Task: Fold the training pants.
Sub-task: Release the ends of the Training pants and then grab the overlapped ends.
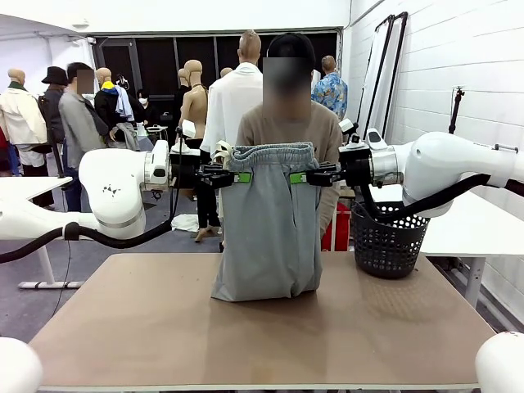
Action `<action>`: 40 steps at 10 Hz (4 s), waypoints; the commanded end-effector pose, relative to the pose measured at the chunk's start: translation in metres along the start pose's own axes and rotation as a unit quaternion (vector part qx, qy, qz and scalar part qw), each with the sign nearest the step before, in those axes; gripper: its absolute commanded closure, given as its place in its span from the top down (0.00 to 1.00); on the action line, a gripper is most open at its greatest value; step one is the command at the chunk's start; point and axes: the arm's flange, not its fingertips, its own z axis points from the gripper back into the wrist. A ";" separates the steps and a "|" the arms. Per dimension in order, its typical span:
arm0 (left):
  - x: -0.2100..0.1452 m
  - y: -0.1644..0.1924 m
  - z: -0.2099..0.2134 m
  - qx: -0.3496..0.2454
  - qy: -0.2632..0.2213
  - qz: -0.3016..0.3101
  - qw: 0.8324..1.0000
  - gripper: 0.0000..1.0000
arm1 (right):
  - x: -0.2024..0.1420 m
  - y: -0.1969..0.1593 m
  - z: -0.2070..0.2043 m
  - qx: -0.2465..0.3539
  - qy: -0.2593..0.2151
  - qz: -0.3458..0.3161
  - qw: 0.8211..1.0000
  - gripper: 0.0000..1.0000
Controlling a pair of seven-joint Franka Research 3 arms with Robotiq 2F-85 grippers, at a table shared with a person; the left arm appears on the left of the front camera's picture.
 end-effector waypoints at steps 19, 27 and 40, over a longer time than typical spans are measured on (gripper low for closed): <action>0.001 -0.001 -0.002 -0.001 0.003 0.003 1.000 0.00 | 0.000 0.001 -0.001 0.000 0.001 0.001 1.000 0.00; 0.001 -0.001 -0.002 -0.001 0.003 0.003 1.000 0.00 | 0.000 0.001 -0.001 0.000 0.001 0.001 1.000 0.00; 0.001 -0.001 -0.002 -0.001 0.003 0.003 1.000 0.00 | 0.000 0.001 -0.001 0.000 0.001 0.001 1.000 0.00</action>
